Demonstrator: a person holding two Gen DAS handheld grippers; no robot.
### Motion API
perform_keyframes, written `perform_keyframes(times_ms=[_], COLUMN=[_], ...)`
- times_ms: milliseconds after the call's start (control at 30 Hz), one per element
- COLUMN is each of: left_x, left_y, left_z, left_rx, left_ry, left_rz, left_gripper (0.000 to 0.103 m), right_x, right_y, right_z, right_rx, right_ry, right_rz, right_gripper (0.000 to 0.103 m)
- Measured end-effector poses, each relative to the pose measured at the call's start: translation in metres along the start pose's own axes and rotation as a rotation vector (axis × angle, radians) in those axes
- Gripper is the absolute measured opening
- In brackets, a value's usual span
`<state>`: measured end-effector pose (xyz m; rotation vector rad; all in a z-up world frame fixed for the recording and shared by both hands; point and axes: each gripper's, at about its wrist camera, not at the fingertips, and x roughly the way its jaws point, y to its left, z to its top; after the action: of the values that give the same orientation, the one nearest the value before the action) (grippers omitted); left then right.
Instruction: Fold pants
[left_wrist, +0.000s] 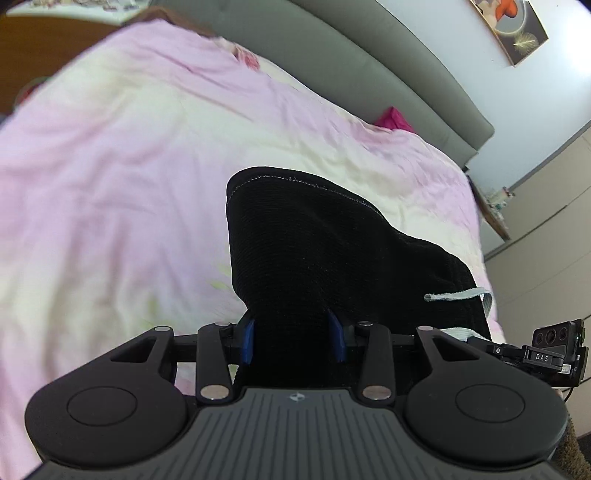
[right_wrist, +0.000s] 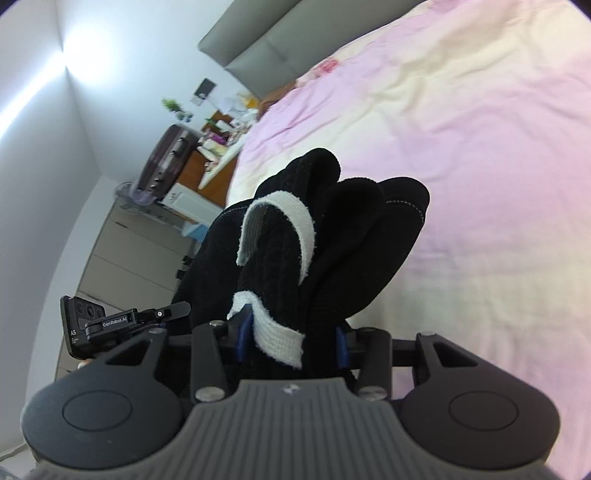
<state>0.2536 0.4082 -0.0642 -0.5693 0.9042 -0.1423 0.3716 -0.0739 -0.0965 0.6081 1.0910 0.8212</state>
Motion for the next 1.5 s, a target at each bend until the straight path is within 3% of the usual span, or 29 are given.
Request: perform_keyframes(times_ms=[133,333,567,733,833,933,1067,1167,1233,1367,1433,1500], left_x=[-0.018,-0.001,0.049,0.068,0.071,0.069,0.047,0.020,0.005,-0.012,-0.010,-0.003], left_y=[0.033,0.097,0.159,0.189,0.199,0.192,0.172,0.148,0.131,0.103,0.098,0.103], left_z=[0.028,0.040,0.033,0.016,0.010,0.009,0.005,-0.012,-0.028,-0.064,-0.082,-0.097], left_rx=[0.017,-0.027,-0.055,-0.062,-0.080,-0.057,0.015,0.131,0.206,0.321,0.357,0.361], left_ry=[-0.012,-0.004,0.060,0.079,0.080,0.067,0.035,0.007,-0.015,-0.074,-0.072,-0.043], left_rz=[0.078,0.109,0.114,0.126,0.103,0.143,0.217,0.274,0.314,0.357,0.388,0.411], left_gripper=[0.044,0.044,0.043,0.044,0.048,0.057,0.061,0.061,0.057,0.048,0.038,0.035], right_x=[0.067,0.151,0.220,0.245,0.256,0.265,0.260,0.239,0.223,0.208,0.212,0.225], right_y=[0.029,0.041,0.016,-0.018,-0.040,-0.051,-0.025,0.001,0.025,0.074,0.088,0.093], right_z=[0.011,0.011,-0.003,-0.022,-0.032,-0.036,-0.026,-0.024,-0.029,-0.055,-0.070,-0.084], right_rx=[-0.003,0.015,0.044,0.084,0.126,0.183,0.076,-0.068,-0.188,-0.448,-0.523,-0.583], right_ry=[0.016,0.035,0.075,0.118,0.138,0.135,0.145,0.084,0.021,-0.062,-0.067,-0.035], right_rz=[0.063,0.079,0.018,-0.005,-0.054,-0.084,-0.173,-0.251,-0.313,-0.403,-0.391,-0.395], right_gripper=[0.040,0.040,0.040,0.040,0.043,0.051,0.063,0.063,0.059,0.039,0.036,0.035])
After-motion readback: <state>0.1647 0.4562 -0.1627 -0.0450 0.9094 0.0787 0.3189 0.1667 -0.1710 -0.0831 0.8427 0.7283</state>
